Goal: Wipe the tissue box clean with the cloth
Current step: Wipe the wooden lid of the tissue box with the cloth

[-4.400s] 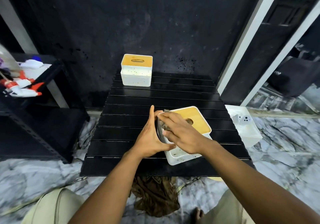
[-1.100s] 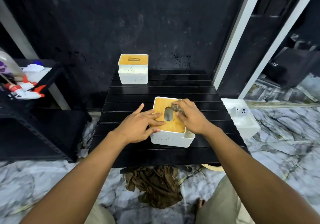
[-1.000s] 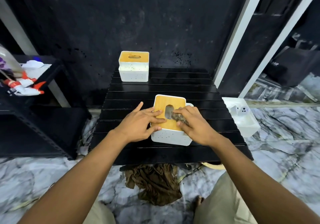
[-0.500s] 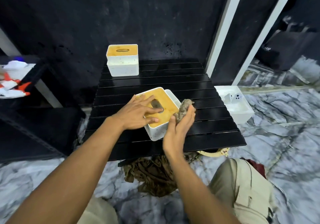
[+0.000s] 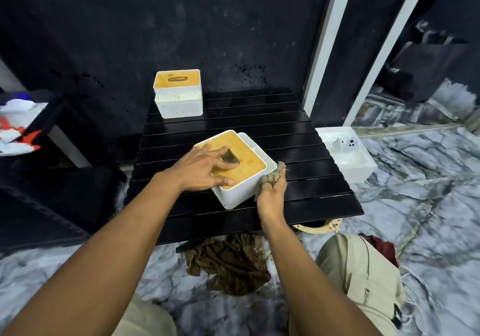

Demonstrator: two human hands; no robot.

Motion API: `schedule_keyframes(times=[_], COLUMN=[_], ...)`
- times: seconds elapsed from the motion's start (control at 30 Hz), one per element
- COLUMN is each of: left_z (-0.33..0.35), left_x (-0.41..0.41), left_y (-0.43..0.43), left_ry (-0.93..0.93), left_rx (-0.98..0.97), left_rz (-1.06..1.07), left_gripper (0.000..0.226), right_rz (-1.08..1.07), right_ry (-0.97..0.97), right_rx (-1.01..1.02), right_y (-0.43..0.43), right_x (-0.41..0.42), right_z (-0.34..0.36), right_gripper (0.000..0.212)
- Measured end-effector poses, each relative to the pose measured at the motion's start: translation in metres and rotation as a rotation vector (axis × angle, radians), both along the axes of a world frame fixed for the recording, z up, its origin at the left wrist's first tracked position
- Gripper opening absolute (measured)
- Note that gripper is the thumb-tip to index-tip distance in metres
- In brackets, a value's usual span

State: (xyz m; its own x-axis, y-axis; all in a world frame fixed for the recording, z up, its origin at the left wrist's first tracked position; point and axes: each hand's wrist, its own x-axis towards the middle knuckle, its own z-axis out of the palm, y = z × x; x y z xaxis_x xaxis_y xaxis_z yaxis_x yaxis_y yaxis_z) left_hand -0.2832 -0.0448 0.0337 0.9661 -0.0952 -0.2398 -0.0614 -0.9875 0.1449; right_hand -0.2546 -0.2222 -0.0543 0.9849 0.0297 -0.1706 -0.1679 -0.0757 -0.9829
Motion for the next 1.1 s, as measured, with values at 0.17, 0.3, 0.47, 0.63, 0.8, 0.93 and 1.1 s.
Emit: schedule_keyframes(times=[0.17,0.3,0.47,0.63,0.8,0.93,1.1], left_z=[0.000,0.000,0.001,0.000,-0.002,-0.002,-0.003], left_x=[0.002,0.002,0.000,0.002,0.003,0.004,0.004], left_y=[-0.001,0.000,-0.002,-0.004,-0.003,-0.004,-0.003], left_ry=[-0.007,-0.001,0.009,-0.006,-0.002,-0.008,-0.024], left_rx=[0.018,0.006,-0.026,-0.030,-0.014,-0.001,0.005], left_rz=[0.005,0.008,0.040,0.048,0.038,0.034,0.022], left_gripper=[0.057,0.057,0.056,0.056,0.057,0.057,0.057], right_rz=[0.256,0.297,0.043,0.176,0.287,0.170,0.271], right_ry=[-0.126,-0.095,-0.019,-0.209,-0.347,-0.271,-0.522], right_rx=[0.002,-0.009,0.015,0.074,-0.058,-0.047,-0.097], right_y=[0.029,0.037,0.010,0.010,0.014,0.017,0.022], right_x=[-0.092,-0.102,-0.027,-0.047,-0.074,-0.055,-0.079], right_z=[0.005,-0.008,0.002,0.017,-0.017,0.000,0.011], right_gripper=[0.077,0.068,0.062,0.076,0.072,0.072,0.076])
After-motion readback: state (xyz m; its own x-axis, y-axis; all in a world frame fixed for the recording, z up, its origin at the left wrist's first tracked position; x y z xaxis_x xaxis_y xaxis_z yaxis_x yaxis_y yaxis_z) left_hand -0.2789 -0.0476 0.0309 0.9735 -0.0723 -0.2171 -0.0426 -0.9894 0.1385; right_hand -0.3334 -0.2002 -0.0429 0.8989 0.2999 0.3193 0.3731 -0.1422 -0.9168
